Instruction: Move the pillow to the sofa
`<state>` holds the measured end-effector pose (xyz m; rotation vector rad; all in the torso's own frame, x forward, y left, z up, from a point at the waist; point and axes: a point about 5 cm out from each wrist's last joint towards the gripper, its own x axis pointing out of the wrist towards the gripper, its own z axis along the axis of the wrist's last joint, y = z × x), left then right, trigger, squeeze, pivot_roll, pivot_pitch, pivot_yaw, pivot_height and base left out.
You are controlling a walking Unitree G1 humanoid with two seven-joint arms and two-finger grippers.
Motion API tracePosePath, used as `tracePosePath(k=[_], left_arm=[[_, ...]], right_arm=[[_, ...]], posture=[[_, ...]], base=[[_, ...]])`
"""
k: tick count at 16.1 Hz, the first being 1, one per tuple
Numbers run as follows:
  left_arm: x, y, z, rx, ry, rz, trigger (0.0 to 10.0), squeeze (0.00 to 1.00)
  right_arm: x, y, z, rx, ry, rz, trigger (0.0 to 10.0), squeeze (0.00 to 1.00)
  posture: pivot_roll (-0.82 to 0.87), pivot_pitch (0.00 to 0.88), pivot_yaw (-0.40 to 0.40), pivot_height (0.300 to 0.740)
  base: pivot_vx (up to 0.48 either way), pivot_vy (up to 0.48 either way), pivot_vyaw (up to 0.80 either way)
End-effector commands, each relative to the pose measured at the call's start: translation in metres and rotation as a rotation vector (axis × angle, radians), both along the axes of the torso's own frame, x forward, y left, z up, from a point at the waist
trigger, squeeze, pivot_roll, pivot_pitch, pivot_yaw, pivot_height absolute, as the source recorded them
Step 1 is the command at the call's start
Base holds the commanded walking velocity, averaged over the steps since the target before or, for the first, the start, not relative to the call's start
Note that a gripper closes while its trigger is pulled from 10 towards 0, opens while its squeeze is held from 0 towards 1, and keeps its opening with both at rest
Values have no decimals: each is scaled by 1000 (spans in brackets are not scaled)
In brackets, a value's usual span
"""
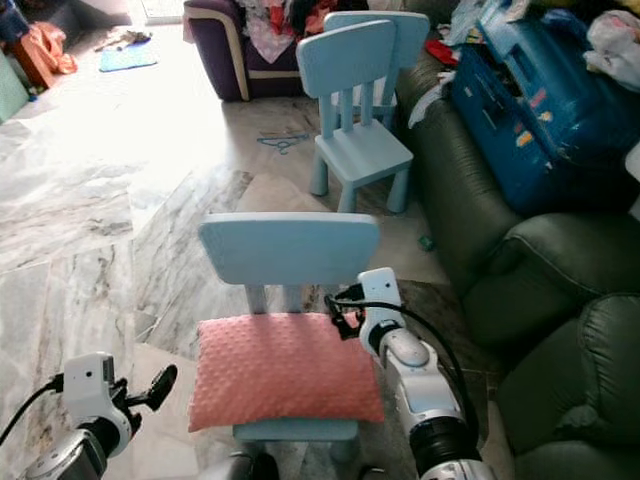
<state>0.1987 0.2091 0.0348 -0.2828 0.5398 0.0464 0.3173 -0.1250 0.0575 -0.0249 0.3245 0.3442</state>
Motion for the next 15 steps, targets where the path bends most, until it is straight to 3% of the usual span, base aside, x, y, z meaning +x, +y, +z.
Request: tracePosePath(k=[1,15], left_arm=[[-4,4,-1,14,16,14,10000,0],[-1,4,1,48,-6,-21,10000,0]], right_arm=[[-2,5,-2,1,5,15,10000,0],[1,7,-1,-9,-9,17,10000,0]], posture=[[-103,164,66,740],[-102,155,73,740]], base=[[0,472,0],[0,33,0]])
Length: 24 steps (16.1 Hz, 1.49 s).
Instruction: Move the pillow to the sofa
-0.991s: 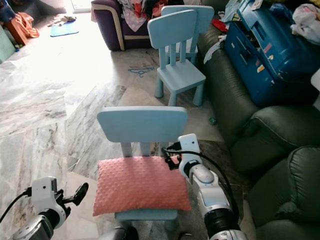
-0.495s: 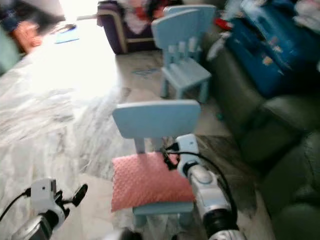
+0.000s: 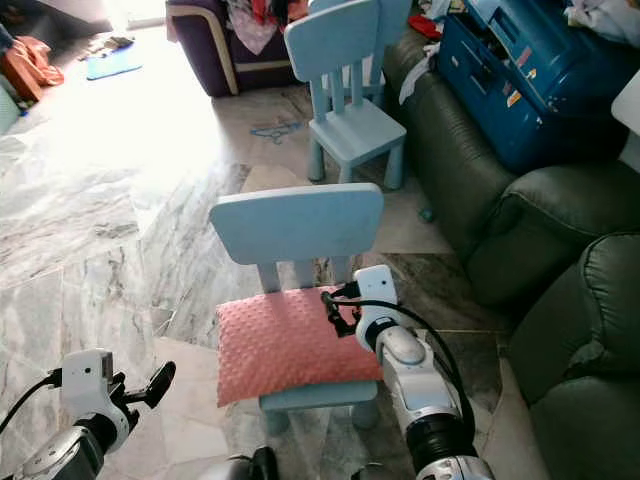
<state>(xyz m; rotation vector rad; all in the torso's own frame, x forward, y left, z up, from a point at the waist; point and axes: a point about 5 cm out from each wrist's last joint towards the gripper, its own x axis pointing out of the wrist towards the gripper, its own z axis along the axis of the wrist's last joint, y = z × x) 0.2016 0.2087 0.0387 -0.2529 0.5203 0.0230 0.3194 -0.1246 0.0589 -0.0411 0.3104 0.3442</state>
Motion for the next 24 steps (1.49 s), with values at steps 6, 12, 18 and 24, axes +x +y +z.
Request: tracePosePath(k=[6,12,18,24], left_arm=[[-4,5,-4,16,0,22,10000,0],[-4,3,2,41,-72,17,10000,0],[7,13,24,143,-252,88,10000,0],[7,10,26,181,-321,76,10000,0]], right_arm=[[0,7,4,13,-39,8,10000,0],[5,2,21,31,-164,-56,10000,0],[8,-15,37,-21,-260,-143,10000,0],[2,-15,36,0,-252,-152,10000,0]], posture=[[-100,161,69,740],[-98,167,68,740],[-109,145,61,740],[-111,117,56,740]], base=[[0,0,0],[0,0,0],[0,0,0],[0,0,0]])
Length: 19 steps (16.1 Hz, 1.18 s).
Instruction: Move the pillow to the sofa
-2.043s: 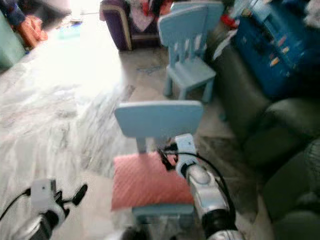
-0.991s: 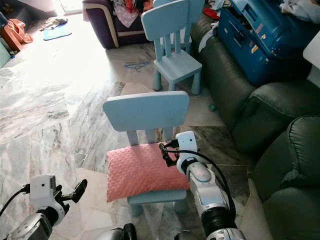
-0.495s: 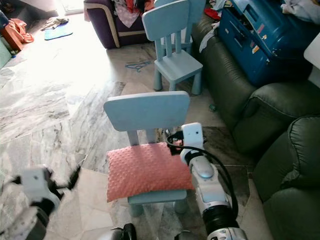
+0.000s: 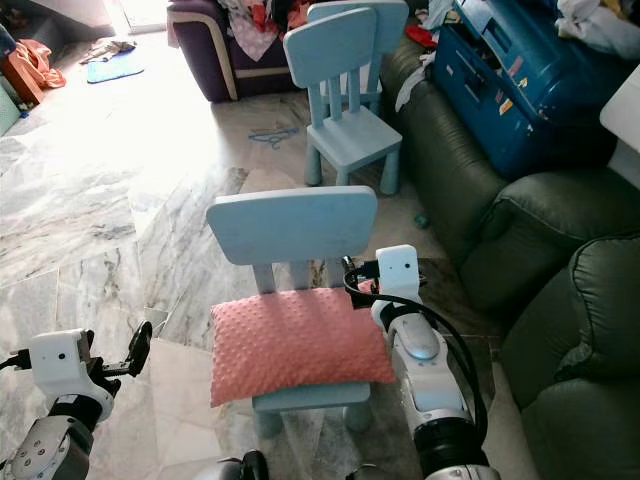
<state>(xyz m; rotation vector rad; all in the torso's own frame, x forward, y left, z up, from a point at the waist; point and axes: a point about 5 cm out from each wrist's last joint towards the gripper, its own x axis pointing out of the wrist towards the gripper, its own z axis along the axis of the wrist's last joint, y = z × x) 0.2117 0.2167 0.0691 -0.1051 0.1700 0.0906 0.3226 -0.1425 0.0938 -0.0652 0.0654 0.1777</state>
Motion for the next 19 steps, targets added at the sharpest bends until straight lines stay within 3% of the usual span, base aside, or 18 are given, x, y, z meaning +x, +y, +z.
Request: tracePosePath(k=[1,6,9,10,13,15,19], left_arm=[[-2,2,-4,10,11,6,10000,0],[2,1,-5,12,8,-27,10000,0],[3,4,-6,-2,19,-45,10000,0],[5,8,-6,-16,17,-33,10000,0],[9,5,-2,-46,11,-64,10000,0],[8,1,-2,-55,13,-90,10000,0],[7,-8,-2,-92,7,-90,10000,0]], right_arm=[[-2,3,1,13,-2,9,10000,0],[-8,-3,2,-4,-2,-16,10000,0],[-20,-30,2,-60,8,-112,10000,0],[-31,-47,1,-89,24,-148,10000,0],[-42,-66,8,-135,32,-135,10000,0],[-37,-67,15,-127,22,-137,10000,0],[-26,-44,22,-85,1,-94,10000,0]], posture=[[-111,113,56,740],[-112,96,55,740],[-119,93,54,740],[-138,95,58,740],[-168,97,57,740],[-170,94,54,740],[-153,89,43,740]], base=[[0,0,0],[0,0,0],[0,0,0],[0,0,0],[0,0,0],[0,0,0],[0,0,0]])
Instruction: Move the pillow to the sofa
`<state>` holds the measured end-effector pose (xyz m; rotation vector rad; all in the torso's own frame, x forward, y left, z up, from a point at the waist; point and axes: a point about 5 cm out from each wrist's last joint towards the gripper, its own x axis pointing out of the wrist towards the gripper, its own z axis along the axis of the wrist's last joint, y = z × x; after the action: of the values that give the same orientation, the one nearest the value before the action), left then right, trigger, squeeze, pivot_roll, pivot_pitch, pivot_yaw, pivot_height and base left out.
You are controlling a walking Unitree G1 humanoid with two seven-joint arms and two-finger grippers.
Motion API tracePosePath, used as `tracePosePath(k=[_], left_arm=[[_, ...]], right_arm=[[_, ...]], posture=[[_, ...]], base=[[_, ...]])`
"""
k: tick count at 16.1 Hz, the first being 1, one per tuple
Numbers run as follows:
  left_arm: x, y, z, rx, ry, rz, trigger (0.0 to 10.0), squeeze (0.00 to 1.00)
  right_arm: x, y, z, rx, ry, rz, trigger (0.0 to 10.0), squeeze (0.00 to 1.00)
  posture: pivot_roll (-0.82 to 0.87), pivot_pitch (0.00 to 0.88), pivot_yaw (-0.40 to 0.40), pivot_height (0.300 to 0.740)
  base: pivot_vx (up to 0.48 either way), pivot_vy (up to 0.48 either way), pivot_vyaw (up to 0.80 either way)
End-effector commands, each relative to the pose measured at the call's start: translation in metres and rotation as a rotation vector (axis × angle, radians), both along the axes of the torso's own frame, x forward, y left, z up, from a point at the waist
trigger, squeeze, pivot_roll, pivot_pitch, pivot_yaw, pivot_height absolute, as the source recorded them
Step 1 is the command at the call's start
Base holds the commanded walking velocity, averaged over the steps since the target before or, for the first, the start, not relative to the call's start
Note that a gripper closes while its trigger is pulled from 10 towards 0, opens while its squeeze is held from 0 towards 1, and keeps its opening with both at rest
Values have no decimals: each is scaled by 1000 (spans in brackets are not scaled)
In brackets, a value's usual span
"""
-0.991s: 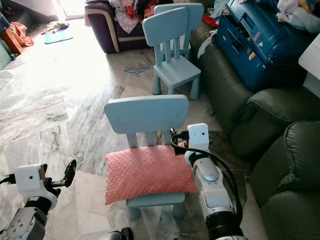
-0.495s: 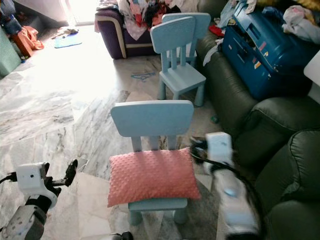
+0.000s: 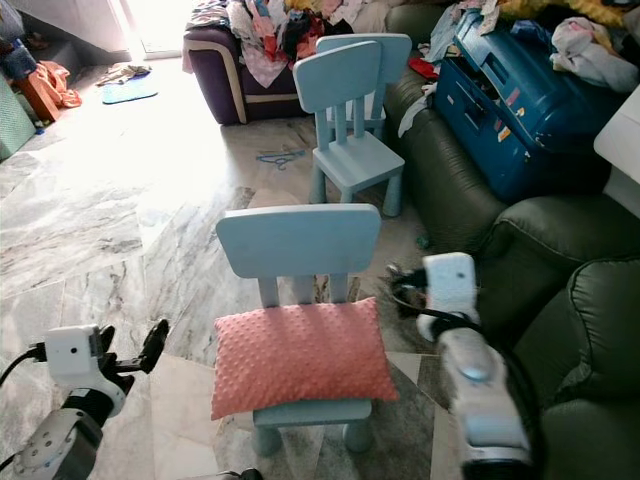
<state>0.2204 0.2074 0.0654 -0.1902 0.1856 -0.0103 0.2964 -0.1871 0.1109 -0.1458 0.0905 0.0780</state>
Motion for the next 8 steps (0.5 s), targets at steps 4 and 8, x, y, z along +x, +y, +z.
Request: tracePosePath(k=[4,8], left_arm=[[-3,-2,2,-14,0,3,10000,0],[-3,-4,3,-20,4,-1,10000,0]], right_arm=[[3,13,7,28,-14,29,10000,0],[4,16,7,31,-9,36,10000,0]], posture=[[-146,96,38,740],[-146,106,40,740]], base=[[0,0,0],[0,0,0]])
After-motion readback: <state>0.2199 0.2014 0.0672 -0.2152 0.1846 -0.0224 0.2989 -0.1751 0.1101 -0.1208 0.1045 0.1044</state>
